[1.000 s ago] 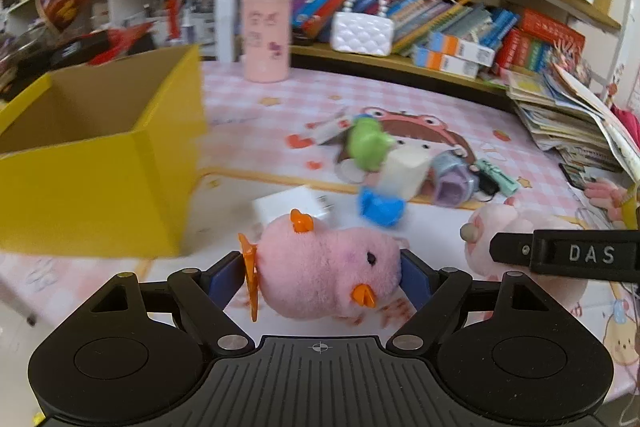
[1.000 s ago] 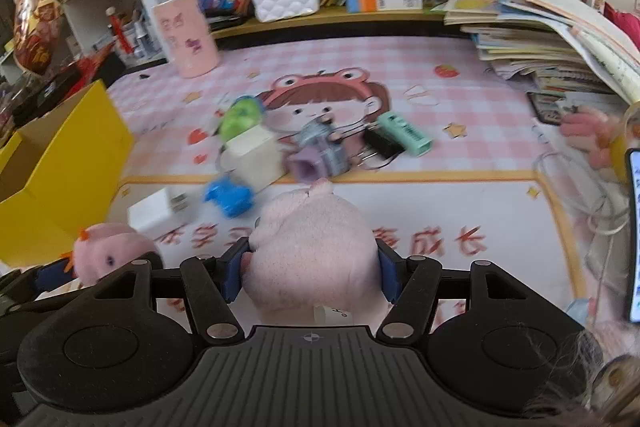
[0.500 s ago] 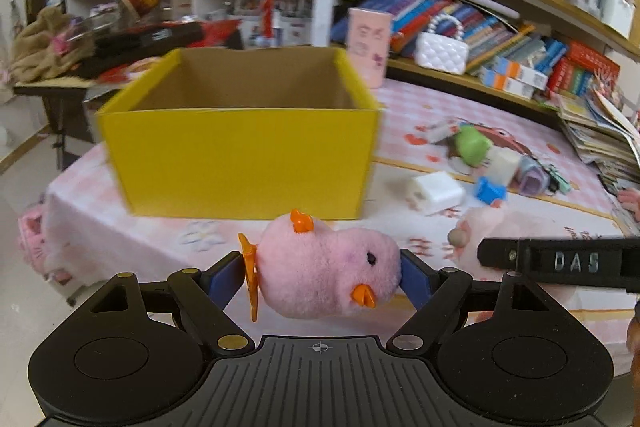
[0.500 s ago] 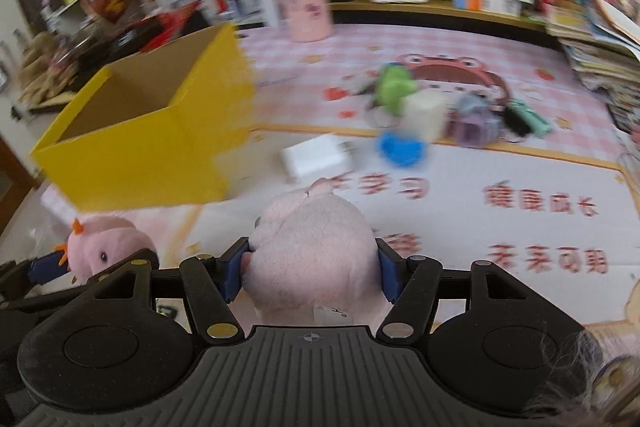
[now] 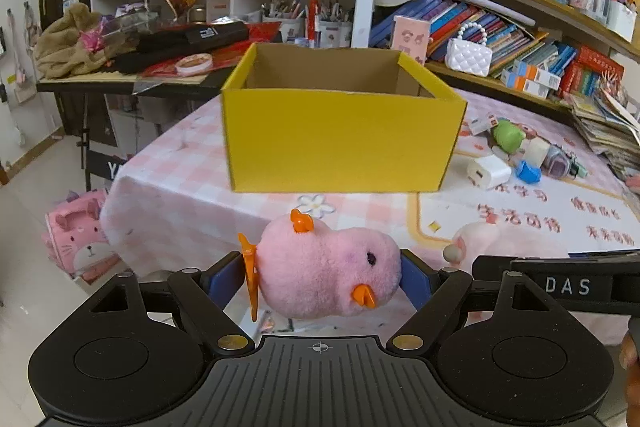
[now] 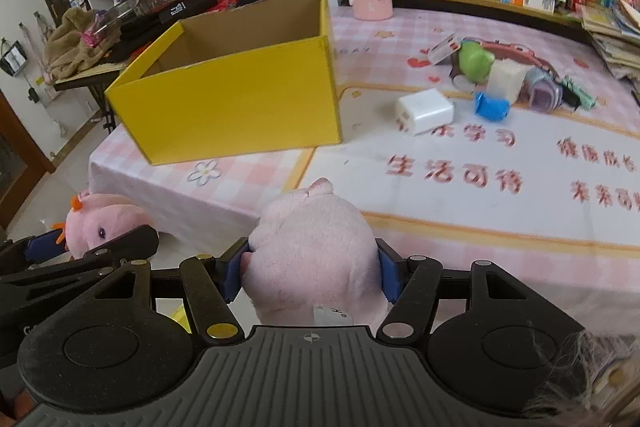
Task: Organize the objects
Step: 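Carry both pink plushes over the yellow box with both tools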
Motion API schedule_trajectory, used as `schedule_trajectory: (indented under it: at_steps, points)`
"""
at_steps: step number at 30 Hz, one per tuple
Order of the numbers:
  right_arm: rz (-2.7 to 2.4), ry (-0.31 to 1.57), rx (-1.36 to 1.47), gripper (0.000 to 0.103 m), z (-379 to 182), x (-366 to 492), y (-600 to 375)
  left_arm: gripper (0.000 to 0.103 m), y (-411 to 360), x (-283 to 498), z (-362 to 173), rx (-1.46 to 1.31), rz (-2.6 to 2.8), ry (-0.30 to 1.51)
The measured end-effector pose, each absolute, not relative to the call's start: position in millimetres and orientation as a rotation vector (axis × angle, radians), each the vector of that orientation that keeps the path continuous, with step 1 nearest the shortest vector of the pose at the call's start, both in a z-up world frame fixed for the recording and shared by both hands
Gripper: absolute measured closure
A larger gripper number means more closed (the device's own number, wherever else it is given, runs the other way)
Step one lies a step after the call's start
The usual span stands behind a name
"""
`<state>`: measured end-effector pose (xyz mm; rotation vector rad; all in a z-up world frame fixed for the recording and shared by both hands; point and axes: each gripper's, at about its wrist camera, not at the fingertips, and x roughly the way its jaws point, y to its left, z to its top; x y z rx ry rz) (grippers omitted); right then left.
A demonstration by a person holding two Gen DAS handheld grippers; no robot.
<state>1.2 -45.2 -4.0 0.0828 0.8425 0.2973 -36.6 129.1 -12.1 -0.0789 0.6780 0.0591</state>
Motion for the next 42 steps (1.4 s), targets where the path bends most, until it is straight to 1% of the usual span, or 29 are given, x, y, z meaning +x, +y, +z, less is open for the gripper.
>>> schedule_trajectory:
  at_steps: [11,22,28,36,42]
  points:
    - [0.299,0.83,0.064,0.042,2,-20,-11,0.02,158,-57,-5,-0.084,0.055,0.639]
    - [0.303,0.76,0.012,0.042,18,-10,2,0.02,165,-44,11,-0.097,0.042,0.566]
    - [0.316,0.71,0.044,0.042,33,16,3,0.02,168,-21,30,-0.064,0.053,0.492]
    - [0.345,0.571,0.038,0.042,69,70,9,0.02,167,30,59,-0.045,0.068,0.389]
    - [0.347,0.512,-0.015,0.042,72,122,15,0.02,162,73,60,-0.037,0.079,0.387]
